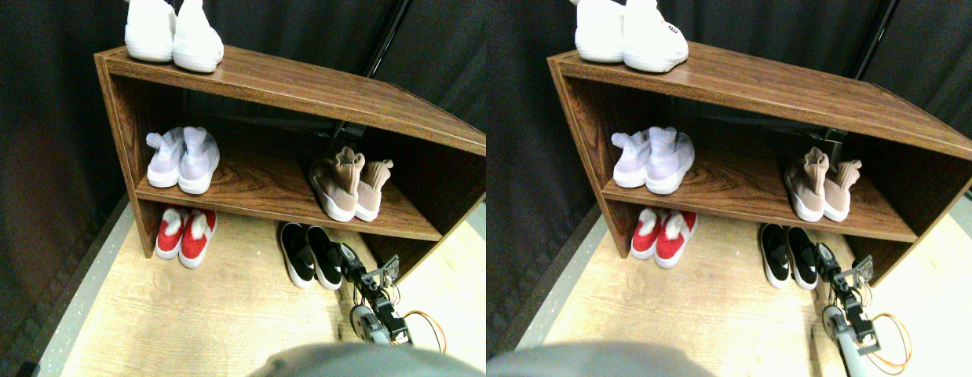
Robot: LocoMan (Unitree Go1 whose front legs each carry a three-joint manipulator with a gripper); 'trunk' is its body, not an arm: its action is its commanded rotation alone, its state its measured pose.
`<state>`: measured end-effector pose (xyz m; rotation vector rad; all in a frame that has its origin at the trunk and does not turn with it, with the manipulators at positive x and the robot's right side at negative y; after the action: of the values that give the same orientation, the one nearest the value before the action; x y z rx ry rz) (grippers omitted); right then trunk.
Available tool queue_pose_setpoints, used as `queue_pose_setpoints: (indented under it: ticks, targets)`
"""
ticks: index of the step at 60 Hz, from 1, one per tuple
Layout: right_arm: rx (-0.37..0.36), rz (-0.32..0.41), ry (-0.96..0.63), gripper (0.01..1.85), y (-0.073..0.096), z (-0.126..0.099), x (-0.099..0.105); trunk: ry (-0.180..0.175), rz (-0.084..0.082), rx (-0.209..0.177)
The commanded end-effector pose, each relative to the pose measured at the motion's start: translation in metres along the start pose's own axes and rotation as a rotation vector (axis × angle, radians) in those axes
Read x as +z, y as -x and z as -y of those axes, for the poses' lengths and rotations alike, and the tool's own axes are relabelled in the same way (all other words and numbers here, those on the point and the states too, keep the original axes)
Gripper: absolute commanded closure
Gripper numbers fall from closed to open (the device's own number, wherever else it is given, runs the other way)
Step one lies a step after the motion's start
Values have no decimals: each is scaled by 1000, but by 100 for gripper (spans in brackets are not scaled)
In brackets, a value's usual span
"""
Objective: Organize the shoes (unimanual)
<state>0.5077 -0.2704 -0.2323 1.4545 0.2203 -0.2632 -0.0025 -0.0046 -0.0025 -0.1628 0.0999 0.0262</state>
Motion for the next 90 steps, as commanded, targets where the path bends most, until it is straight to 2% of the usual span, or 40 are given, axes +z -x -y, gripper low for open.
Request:
queue_pose_setpoints:
  ticks: [1, 17, 32, 46, 67, 71, 78, 90]
  targets:
    - [53, -19, 6, 180, 1, -9, -5, 24, -17, 13]
    - [62, -1, -5, 180, 5, -10, -10, 26, -25, 13]
    - [56, -18, 4, 180, 4, -9, -14, 29, -29, 14]
    - [46, 8, -14, 180, 3, -10, -7, 23, -27, 5]
    - [73, 11, 25, 180, 7, -14, -6, 17, -25, -5]
    - [91, 15, 53, 180, 9, -17, -4, 11, -21, -11]
    - [112, 74, 52, 180, 16, -24, 2, 0, -11, -26]
    - [181, 126, 25, 180, 48, -42, 14, -15, 7, -55]
